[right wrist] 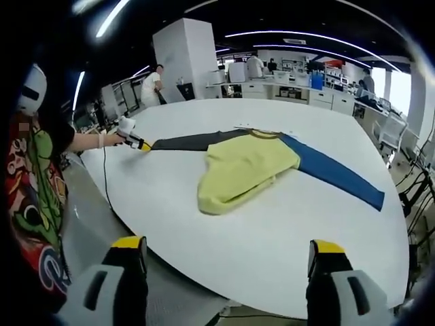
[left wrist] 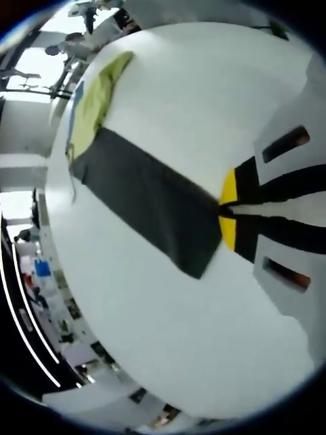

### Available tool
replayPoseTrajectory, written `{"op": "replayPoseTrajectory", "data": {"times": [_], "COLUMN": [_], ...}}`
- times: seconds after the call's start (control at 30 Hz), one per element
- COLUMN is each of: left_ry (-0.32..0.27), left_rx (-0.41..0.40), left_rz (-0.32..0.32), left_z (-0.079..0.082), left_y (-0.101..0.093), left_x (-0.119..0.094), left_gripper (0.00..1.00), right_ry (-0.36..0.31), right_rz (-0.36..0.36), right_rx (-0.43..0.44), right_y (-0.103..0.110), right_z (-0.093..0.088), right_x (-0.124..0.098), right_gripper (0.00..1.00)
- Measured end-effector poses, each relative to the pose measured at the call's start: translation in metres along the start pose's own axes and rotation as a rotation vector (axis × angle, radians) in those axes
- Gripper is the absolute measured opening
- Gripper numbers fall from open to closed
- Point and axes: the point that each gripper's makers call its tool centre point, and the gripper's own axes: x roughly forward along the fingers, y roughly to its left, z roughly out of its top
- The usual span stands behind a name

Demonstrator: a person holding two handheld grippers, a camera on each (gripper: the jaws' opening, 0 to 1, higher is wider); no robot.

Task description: Fold the garment on the visible template until the final outline fits inside the template.

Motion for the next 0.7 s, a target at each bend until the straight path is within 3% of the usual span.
{"op": "replayPoseTrajectory", "data": {"times": [0.1,0.27,0.33,0.47,0.57,0.63,0.7], "left_ry": [-0.003,-0.045,-0.132,-0.158,-0.172,-0.176,-0.182], "left_rx": [0.0,-0.015,-0.029,-0.054,-0.067,-0.052,-0.051], "left_rz": [0.003,-0.003,-0.059,-0.081,-0.129,-0.147,-0.169], "left_z": [-0.001,0.005,0.019,0.025,0.031,0.036,0.035], "left_y": [-0.004,-0.013,-0.028,-0.046,-0.072,-0.094,-0.096], "left_x": [-0.006,-0.014,-0.016,-0.024,-0.027,-0.028,-0.029], "left_gripper": [0.1,0.31,0.42,0.54,0.62,0.64,0.64], "right_ry": [-0.002,-0.01,-0.015,-0.023,-0.019,-0.015,-0.024], "right_rz": [0.003,0.01,0.013,0.013,0.003,-0.003,-0.006], "right_rx": [0.005,0.017,0.017,0.015,0.006,0.002,0.005], "right_y": [0.0,-0.001,-0.002,-0.006,-0.012,-0.017,-0.022], "right_z": [-0.003,-0.007,-0.008,-0.01,-0.014,-0.017,-0.018], "right_x": [0.001,0.003,0.004,0.003,0.0,-0.003,-0.006], "right_gripper": [0.99,0.99,0.99,0.99,0.99,0.99,0.99]}}
